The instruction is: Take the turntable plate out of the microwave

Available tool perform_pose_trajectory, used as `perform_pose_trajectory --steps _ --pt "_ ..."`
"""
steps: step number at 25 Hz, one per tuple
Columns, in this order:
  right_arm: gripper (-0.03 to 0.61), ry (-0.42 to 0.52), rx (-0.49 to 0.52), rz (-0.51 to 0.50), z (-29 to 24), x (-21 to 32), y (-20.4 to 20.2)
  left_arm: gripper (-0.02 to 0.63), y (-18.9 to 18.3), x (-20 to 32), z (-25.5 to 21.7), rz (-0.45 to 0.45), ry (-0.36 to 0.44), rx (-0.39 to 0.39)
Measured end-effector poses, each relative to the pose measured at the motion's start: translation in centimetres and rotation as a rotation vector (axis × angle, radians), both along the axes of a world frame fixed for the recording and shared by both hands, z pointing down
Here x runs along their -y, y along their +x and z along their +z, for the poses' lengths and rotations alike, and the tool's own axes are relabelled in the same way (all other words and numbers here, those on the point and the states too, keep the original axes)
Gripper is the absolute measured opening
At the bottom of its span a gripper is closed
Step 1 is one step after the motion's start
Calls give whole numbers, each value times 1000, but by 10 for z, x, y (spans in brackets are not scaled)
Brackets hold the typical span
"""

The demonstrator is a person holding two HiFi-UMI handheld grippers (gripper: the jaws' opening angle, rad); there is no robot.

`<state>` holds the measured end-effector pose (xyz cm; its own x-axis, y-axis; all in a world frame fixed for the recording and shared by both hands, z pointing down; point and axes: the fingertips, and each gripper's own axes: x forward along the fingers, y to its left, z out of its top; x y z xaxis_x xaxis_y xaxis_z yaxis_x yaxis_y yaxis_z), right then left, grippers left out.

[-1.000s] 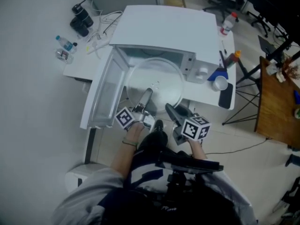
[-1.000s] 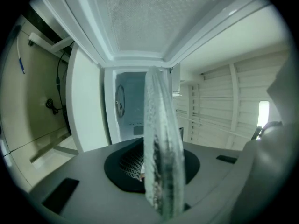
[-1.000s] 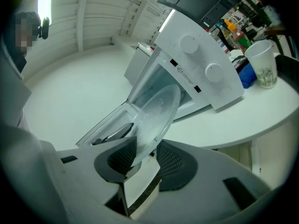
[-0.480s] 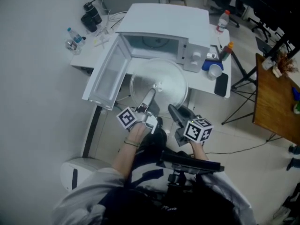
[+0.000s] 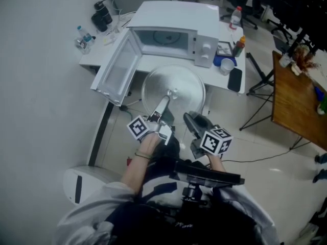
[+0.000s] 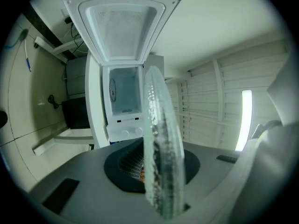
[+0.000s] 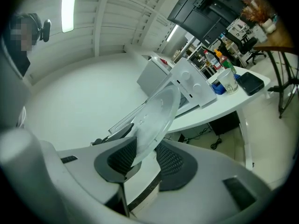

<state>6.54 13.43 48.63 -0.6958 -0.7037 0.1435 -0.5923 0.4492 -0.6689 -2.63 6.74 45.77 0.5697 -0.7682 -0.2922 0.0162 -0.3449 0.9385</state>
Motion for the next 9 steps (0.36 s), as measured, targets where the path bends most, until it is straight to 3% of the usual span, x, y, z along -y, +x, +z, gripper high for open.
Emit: perform_pose_trajectory --steps 9 --pt "144 11 -1 -10 -10 -27 2 63 1 -29 -10 -18 10 -13"
